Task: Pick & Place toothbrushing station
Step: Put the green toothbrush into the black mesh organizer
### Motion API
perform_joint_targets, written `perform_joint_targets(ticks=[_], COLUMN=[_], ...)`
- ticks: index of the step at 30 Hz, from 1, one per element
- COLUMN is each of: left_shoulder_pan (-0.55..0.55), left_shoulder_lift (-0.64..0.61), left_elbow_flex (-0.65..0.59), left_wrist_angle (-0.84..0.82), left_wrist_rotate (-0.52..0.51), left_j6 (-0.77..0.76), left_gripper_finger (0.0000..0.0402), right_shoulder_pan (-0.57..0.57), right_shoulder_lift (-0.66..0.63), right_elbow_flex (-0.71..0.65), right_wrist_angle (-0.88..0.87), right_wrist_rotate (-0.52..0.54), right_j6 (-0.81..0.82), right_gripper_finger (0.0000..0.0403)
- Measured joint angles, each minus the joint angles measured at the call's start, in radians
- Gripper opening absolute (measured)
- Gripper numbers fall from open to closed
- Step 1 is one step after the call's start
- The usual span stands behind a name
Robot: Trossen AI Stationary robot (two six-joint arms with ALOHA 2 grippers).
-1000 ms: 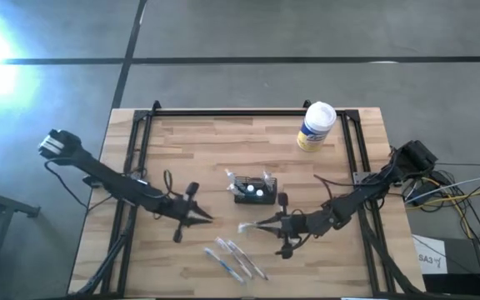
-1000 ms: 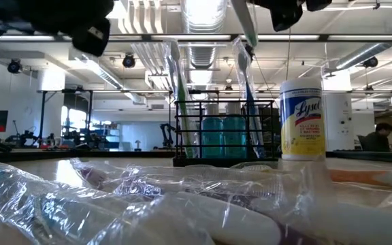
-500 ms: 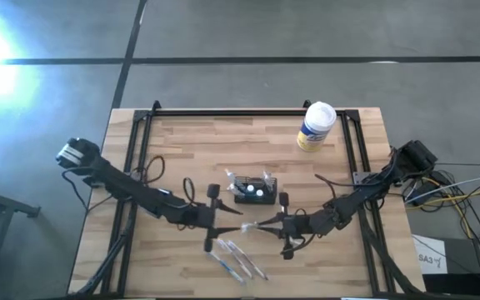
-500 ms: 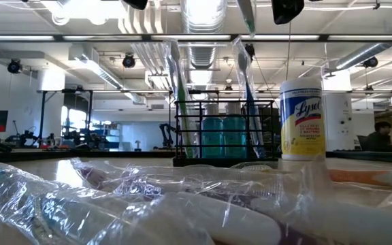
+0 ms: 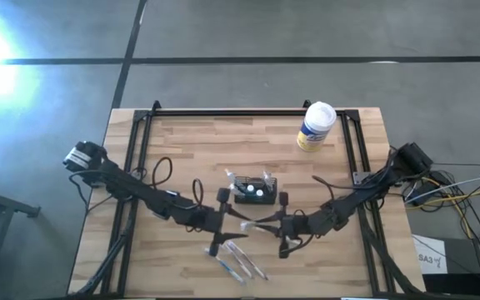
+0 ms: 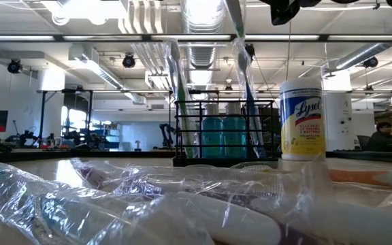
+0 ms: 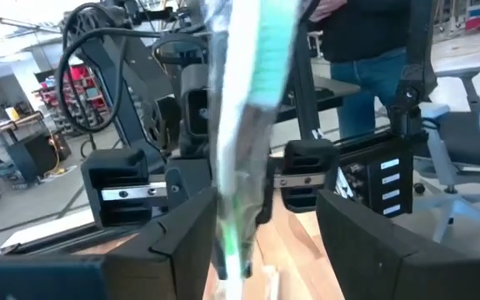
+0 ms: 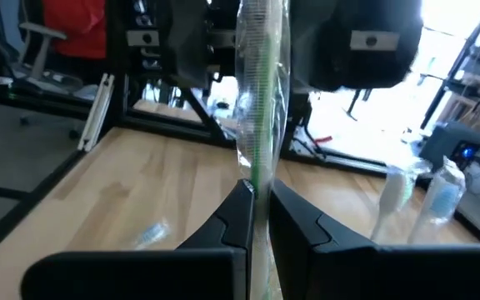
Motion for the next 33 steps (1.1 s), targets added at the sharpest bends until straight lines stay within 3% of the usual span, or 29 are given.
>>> perform_joint_targets(ticks=[4,14,18,25,29,33], left_shoulder_pan=[0.003,0.011,0.013,0.013,0.013,0.009], left_shoulder_lift=[0.0,0.0,0.0,0.0,0.004,0.002], left_elbow_flex=[0.002,0.002,0.002,0.002,0.003,0.003], left_wrist_angle=[0.001,0.003,0.003,0.004,0.004,0.003], left_wrist_rotate=[0.001,0.0,0.0,-0.005,-0.005,-0.002], left_j6=[-0.011,-0.033,-0.033,-0.034,-0.034,-0.015], left_gripper_finger=[0.0207,0.0197,0.0158,0.0024,0.0027,0.0026], right_shoulder_pan=[-0.001,-0.017,-0.018,-0.018,-0.018,-0.018], right_shoulder_lift=[0.036,0.076,0.076,0.076,0.076,0.076], right_elbow_flex=[0.0,0.035,0.037,0.037,0.037,0.037], right_wrist_angle=[0.079,0.089,0.088,0.086,0.082,0.082], right_wrist_rotate=[0.018,0.021,0.021,0.018,0.018,0.018], right_j6=[-0.051,-0.059,-0.058,-0.054,-0.021,0.009], right_gripper_finger=[0.002,0.002,0.002,0.002,0.0025,0.0062])
